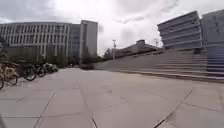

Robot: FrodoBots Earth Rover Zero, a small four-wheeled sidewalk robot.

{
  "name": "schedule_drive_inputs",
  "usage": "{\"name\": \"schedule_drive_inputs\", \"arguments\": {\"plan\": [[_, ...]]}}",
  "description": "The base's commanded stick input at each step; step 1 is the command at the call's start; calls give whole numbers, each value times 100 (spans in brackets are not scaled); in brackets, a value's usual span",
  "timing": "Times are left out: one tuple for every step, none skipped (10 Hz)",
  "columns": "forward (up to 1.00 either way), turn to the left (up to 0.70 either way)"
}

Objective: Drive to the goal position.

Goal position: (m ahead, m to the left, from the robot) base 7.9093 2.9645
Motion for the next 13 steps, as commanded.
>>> {"name": "schedule_drive_inputs", "arguments": {"plan": [[100,3],[100,2],[100,6],[100,16],[100,38],[100,39],[100,9],[100,6],[100,6],[100,6],[100,6],[100,7],[100,5]]}}
